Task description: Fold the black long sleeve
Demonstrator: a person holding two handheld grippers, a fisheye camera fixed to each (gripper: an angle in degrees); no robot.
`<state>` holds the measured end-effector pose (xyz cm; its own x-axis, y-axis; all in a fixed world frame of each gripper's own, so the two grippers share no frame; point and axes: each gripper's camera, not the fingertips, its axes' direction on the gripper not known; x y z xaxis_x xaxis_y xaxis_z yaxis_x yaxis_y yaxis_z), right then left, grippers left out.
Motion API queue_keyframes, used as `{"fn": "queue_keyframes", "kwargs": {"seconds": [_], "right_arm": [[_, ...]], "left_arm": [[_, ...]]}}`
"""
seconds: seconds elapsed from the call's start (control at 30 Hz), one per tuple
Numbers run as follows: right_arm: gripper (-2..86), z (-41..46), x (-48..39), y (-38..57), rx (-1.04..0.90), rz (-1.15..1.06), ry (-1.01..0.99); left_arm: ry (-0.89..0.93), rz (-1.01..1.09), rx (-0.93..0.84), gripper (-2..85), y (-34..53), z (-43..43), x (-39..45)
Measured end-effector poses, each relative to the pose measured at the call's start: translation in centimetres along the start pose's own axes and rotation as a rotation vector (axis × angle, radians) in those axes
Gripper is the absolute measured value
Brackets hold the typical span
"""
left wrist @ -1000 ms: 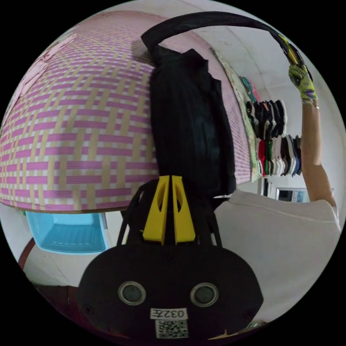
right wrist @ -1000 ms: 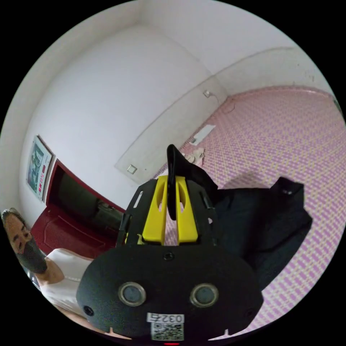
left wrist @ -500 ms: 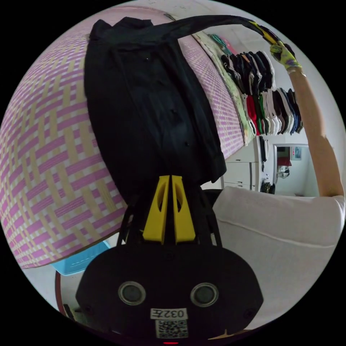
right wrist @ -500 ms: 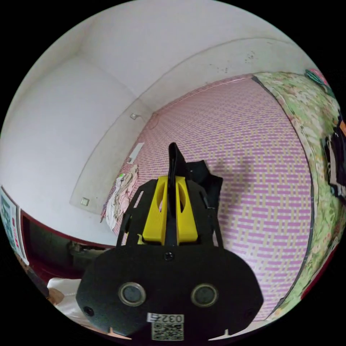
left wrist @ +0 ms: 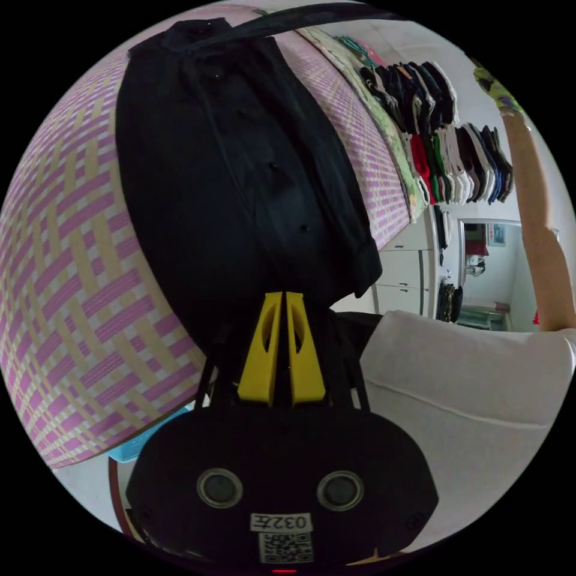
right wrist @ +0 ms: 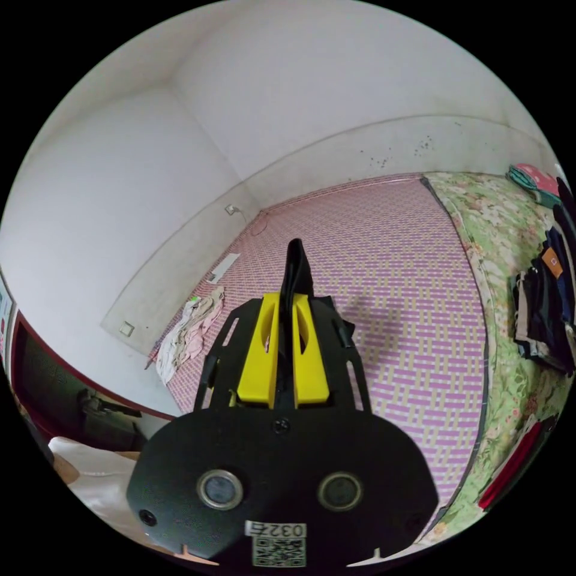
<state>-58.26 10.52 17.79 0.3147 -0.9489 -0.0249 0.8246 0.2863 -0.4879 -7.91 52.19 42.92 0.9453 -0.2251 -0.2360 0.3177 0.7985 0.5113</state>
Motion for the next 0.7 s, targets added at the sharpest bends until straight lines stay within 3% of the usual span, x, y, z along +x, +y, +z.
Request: {"fn": "queue_keyframes", "kwargs": {"seconds": [0.2,0.37,0.53,0.7], "right_arm": [[3.9,1.1,-4.9,1.0,-0.037,-0.094,0.033],[4.0,3.6,-17.0,6.6,-0.097,-0.480,-0.065],[4.1,7.9,-26.1,14.9,-0.218,-0.779,-0.225],[4.0,13.8,-29.6,22.7,-0.413,-0.869,-0.283]], "left_arm": [[0.066,0.063,0.010,2.2,1.2,-0.6,0.6],[0.270,0.098,0.145,0.3,7.0,-4.4,-1.5],[0.313,0.084,0.061,-0.7,9.6,-2.6,-2.3],[0.328,0.187,0.026,-1.3,10.4,-3.1,0.6]]}}
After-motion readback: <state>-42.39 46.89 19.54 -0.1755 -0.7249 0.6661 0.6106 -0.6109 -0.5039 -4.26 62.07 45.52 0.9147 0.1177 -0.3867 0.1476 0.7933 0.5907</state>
